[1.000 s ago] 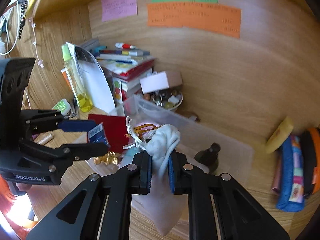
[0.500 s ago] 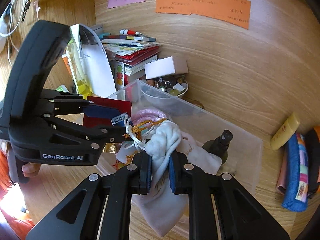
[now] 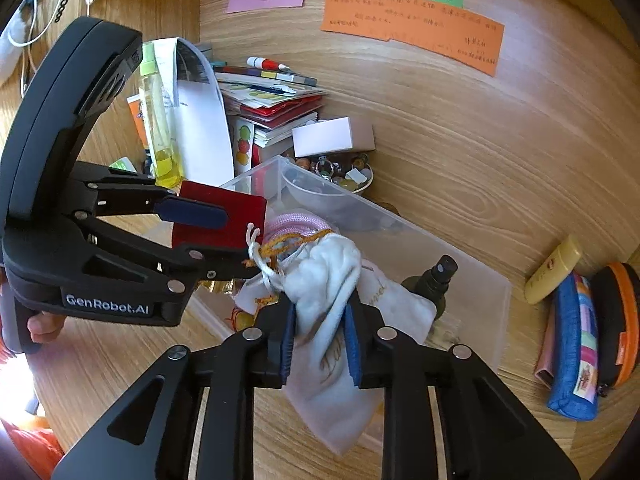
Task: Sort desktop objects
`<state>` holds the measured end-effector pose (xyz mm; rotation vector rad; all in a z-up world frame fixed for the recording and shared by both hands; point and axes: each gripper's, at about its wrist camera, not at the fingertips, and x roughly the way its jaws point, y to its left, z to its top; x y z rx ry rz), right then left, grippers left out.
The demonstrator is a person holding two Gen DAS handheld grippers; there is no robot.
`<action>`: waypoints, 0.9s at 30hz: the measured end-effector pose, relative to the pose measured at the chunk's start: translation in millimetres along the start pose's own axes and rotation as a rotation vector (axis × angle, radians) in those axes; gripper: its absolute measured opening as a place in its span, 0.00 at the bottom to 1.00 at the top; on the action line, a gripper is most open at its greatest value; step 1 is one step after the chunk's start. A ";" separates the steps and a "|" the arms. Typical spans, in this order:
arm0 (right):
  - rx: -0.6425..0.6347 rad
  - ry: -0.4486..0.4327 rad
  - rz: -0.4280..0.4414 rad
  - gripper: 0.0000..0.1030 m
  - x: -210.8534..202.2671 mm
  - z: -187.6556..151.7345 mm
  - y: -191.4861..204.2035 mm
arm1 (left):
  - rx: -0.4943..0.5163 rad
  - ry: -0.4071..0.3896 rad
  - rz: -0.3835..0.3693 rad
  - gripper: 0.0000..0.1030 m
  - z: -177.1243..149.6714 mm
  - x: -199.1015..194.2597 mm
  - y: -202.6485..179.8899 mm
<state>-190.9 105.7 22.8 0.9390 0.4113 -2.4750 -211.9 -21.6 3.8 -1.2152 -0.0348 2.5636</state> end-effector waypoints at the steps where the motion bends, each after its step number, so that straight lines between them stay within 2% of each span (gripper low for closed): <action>1: 0.000 0.000 -0.003 0.23 -1.9 -0.7 0.7 | -0.001 -0.001 0.001 0.52 -0.5 -1.3 -0.7; 2: 0.000 0.000 -0.008 0.29 -3.3 -1.2 1.1 | -0.002 -0.001 -0.001 0.54 -0.9 -2.9 -1.9; 4: 0.004 -0.008 -0.022 0.38 -7.3 -2.4 1.3 | -0.008 -0.014 -0.007 0.65 -3.6 -9.0 -3.8; 10: 0.038 -0.020 -0.044 0.56 -18.0 -5.8 -2.5 | 0.022 -0.044 -0.010 0.67 -8.8 -30.9 -13.4; 12: 0.050 -0.023 -0.057 0.62 -21.1 -7.5 -3.8 | 0.021 -0.048 -0.009 0.77 -9.9 -36.3 -16.2; 15: 0.074 -0.033 -0.071 0.74 -27.9 -10.0 -6.6 | 0.011 -0.066 -0.010 0.87 -12.6 -45.8 -21.5; 16: 0.091 -0.039 -0.079 0.83 -31.2 -11.5 -8.4 | 0.008 -0.072 -0.016 0.89 -13.8 -48.8 -23.6; 20: 0.129 -0.046 -0.098 0.85 -39.1 -15.5 -14.1 | 0.014 -0.092 -0.004 0.94 -18.8 -57.5 -33.1; 24: 0.170 -0.039 -0.107 0.87 -46.6 -21.8 -20.2 | 0.057 -0.135 0.082 0.94 -24.5 -66.2 -45.7; 27: 0.209 -0.057 -0.109 0.96 -57.1 -28.8 -24.6 | 0.062 -0.179 0.097 0.94 -30.1 -75.7 -51.1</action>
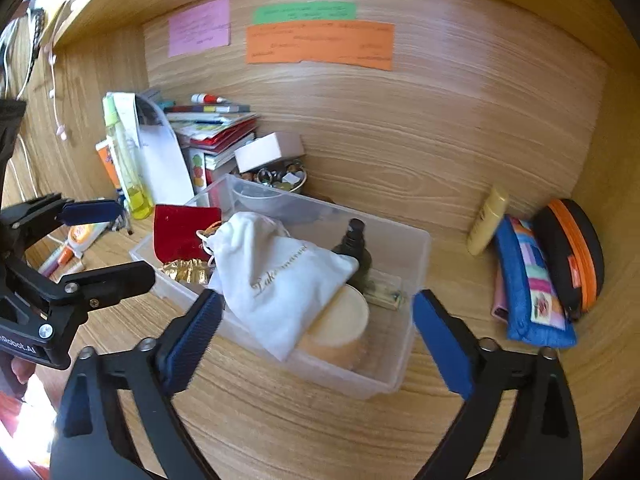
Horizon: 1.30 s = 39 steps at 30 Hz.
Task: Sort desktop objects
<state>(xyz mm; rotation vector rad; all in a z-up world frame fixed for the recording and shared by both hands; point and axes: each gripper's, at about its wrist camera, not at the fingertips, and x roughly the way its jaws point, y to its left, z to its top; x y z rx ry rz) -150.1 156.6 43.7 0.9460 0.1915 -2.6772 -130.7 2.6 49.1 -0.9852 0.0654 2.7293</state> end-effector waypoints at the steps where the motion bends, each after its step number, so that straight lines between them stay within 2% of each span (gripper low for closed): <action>1: 0.006 -0.009 0.002 0.99 -2.5 -1.3 -1.3 | -0.007 -0.010 -0.001 0.94 -1.1 -3.0 -0.9; 6: 0.017 -0.048 -0.050 0.99 -14.8 -8.3 -6.4 | -0.028 -0.045 -0.015 0.94 -6.4 -11.6 -6.3; 11: 0.060 -0.065 -0.020 0.99 -27.5 -20.5 -12.5 | -0.028 -0.060 0.030 0.94 -14.5 -13.2 -13.7; 19: 0.110 -0.061 -0.022 0.99 -34.9 -39.1 -16.9 | -0.022 -0.062 0.087 0.94 -31.0 -11.7 -23.3; 30: 0.123 -0.065 0.000 0.99 -42.1 -55.1 -10.9 | -0.054 -0.061 0.118 0.94 -42.9 -8.9 -22.6; 39: 0.121 -0.065 0.012 0.99 -44.0 -58.9 -4.8 | -0.052 -0.055 0.116 0.94 -45.3 -5.4 -20.9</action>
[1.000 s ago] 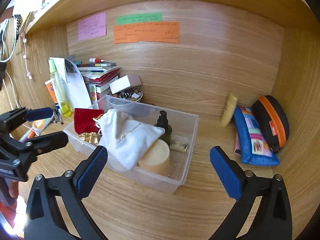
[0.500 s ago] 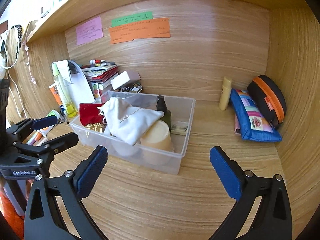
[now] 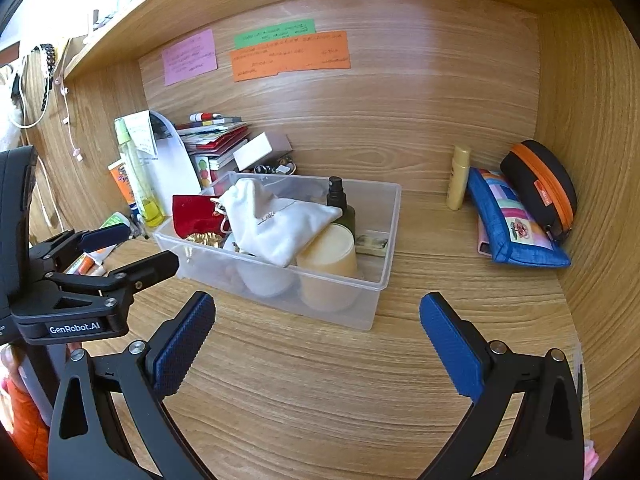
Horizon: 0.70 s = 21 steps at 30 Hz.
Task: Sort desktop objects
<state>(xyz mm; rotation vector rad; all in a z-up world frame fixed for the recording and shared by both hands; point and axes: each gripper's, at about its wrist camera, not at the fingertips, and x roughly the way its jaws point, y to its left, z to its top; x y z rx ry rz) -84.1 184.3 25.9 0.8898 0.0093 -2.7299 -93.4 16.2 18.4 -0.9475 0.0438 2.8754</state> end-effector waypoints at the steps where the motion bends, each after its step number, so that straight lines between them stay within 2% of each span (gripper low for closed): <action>1: -0.003 0.000 -0.001 0.99 0.0 0.3 0.8 | -0.001 0.000 -0.001 0.94 -0.3 0.1 -0.1; 21: -0.034 0.005 0.013 0.99 2.1 2.4 8.5 | -0.021 0.005 -0.007 0.94 -1.3 2.1 5.3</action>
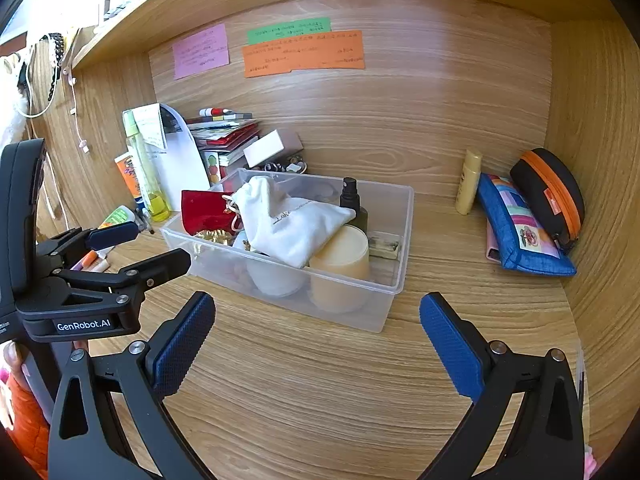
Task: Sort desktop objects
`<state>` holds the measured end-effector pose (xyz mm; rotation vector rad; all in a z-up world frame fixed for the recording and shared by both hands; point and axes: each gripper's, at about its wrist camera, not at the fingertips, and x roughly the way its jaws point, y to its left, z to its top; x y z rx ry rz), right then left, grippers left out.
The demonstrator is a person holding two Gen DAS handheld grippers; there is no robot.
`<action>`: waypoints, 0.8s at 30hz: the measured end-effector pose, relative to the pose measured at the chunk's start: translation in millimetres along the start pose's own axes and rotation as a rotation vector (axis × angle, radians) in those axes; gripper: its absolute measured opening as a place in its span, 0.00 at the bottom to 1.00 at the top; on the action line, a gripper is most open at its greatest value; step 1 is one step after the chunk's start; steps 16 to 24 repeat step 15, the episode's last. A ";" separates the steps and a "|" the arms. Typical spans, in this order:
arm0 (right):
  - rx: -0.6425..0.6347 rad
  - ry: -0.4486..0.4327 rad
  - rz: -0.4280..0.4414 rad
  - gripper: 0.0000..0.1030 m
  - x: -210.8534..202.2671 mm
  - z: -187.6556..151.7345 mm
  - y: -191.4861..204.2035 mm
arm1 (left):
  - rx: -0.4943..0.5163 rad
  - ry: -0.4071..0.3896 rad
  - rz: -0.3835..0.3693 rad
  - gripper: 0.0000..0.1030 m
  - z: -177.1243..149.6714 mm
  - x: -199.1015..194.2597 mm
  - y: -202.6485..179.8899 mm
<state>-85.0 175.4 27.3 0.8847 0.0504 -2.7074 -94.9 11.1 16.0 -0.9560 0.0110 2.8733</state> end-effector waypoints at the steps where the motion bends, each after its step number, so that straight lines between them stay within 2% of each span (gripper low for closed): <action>1: -0.002 -0.001 0.000 0.99 -0.1 0.2 0.5 | -0.001 -0.001 0.001 0.94 -0.1 -0.1 -0.3; 24: -0.005 0.005 0.008 0.99 1.2 0.5 2.3 | 0.010 -0.007 0.001 0.94 0.3 -2.1 -2.2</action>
